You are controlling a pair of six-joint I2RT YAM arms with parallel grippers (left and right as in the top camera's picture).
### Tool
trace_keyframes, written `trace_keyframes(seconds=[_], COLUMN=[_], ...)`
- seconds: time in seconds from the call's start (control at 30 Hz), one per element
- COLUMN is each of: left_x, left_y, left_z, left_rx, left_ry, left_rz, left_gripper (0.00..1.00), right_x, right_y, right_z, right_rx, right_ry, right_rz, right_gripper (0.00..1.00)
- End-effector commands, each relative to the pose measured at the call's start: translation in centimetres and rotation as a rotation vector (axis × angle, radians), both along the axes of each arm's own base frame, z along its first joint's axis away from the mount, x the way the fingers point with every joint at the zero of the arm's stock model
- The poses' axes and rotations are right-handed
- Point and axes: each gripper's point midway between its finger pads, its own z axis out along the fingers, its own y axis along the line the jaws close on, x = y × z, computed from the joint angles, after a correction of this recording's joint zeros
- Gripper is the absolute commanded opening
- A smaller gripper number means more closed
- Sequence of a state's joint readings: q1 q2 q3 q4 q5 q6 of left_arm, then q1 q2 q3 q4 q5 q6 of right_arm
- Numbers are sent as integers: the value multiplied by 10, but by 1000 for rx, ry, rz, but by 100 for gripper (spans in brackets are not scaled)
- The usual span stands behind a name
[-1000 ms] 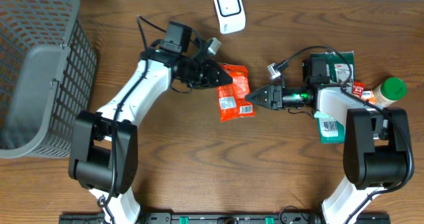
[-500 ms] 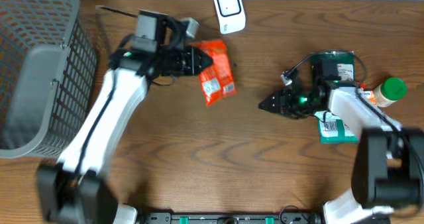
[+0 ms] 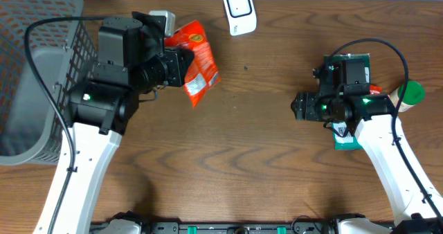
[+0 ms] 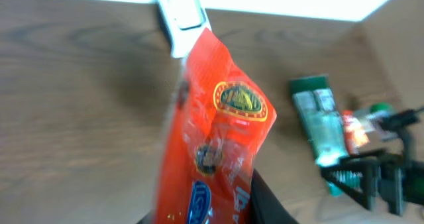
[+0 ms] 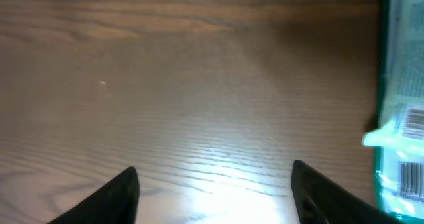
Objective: Scan the item barcode
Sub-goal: 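Carry the Halls bag up to the scanner with the left gripper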
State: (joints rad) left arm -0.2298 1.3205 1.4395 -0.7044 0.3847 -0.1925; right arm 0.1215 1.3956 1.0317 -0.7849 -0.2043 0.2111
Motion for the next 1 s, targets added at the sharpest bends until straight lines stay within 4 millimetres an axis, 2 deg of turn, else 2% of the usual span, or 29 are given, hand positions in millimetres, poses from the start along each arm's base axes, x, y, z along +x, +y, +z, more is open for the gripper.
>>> trace_keyframes(seconds=[0.0,0.1,0.17,0.3,0.43,0.63,0.97], left_x=[15,27,37,59,80,121,196], left_y=[20,22,16,4,-14,-39,-69], left_z=[36,57,69,71,54,18,-29], left_rx=[137,185,212,294,414,660,848], left_ry=[-81,-88,-114,-168,-207,-279,-432], left_rz=[57,55,29,27,-3,-70,-94], left_gripper=[7,7,7,7,7,7,7], right_x=[-10,-17,-17,-17,-17,-17,-17], right_y=[-8,-8,-8,-7,-7,-7,-7], right_z=[-2,-5,-5,-4,-4,-4,-4], right_rx=[-51,-56,-56,-46,-46,-46,-46], right_ry=[44,75,75,76,76,76,76], right_rz=[-29,-28,-28,-24,-24,-24,-24], right_gripper=[99,99,99,99,99,99,99])
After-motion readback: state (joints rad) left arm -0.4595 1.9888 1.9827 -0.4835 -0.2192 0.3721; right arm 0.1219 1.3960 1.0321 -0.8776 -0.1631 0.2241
